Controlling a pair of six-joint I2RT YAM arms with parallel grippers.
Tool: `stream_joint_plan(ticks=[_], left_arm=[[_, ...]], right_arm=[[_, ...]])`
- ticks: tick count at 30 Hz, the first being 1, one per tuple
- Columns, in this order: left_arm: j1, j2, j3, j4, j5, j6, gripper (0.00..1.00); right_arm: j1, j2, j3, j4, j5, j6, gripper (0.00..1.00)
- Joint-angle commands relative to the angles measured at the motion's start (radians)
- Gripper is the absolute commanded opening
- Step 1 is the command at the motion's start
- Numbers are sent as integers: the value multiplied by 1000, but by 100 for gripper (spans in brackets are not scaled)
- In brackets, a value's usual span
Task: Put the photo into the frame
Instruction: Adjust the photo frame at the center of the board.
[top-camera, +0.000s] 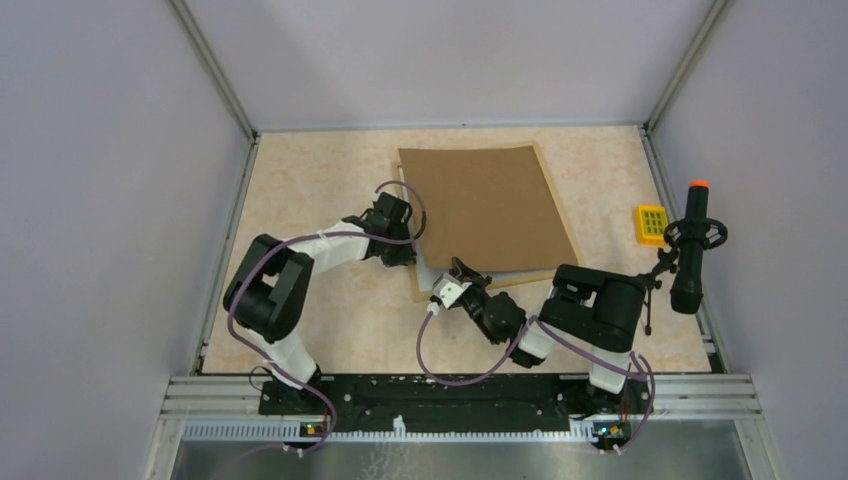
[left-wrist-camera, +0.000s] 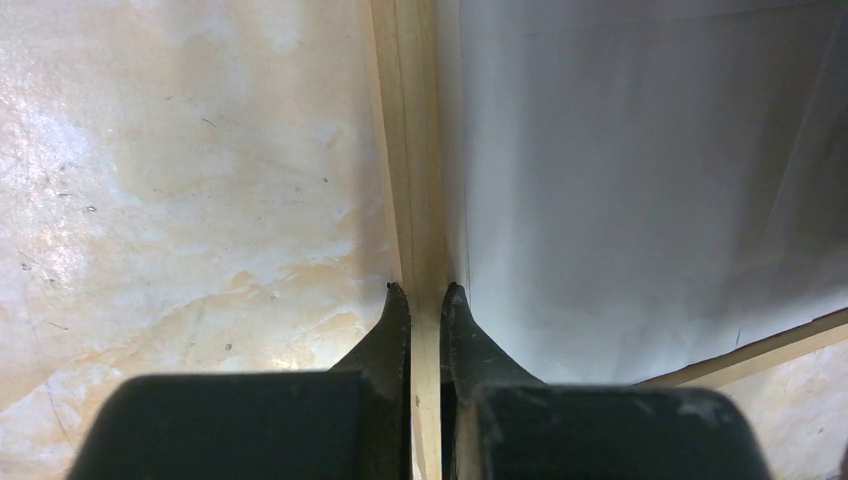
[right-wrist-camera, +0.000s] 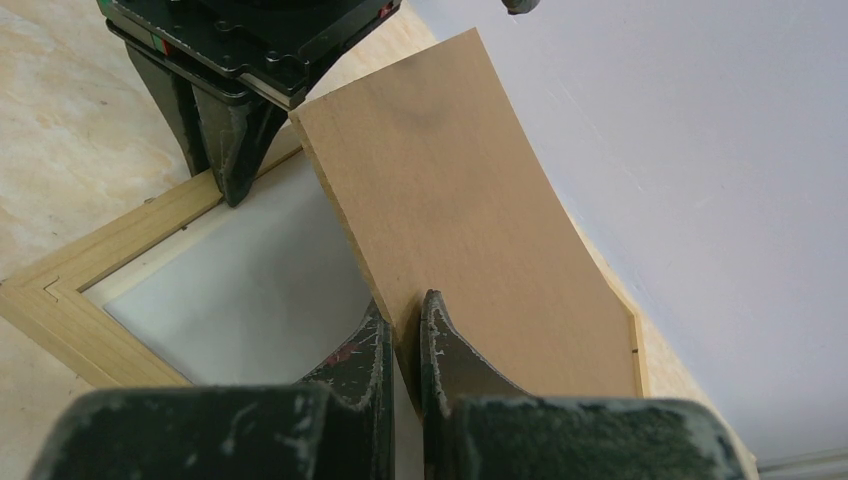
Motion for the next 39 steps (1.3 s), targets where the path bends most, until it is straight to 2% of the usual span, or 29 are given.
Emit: stream_joint_plan(ticks=[1,5,12,16,22,29,31,33,34,36,39], left_arm=[[-4,38,-98,-5,-35,14,0],[-4,-26,-164,94,11,21,0],[2,-54,-141,88,30,47,0],[9,-153,-242,250,90,64,0],[60,-160,-338,363,215,40,0],[110,-159,-362,372,263,62,0],[122,-168,-340,314,258,63,0],[122,-188,-306,224,226,69,29],[122,-212,-299,199,211,72,36],[122,-276,-298,162,178,78,43],[133,-368,-280,71,118,98,46]], right_arm=[[-15,16,-19,215,35,254,0],[-15,19,-20,214,37,255,0],[-16,22,-17,216,38,253,0],[-15,24,-20,215,41,256,0],[-16,27,-17,216,38,258,0],[-16,35,-20,215,40,262,0],[-16,36,-21,215,44,261,0],[-15,37,-20,216,44,259,0],[-15,38,-20,214,43,257,0],[-15,41,-17,217,40,251,0],[-16,44,-17,217,35,251,0]])
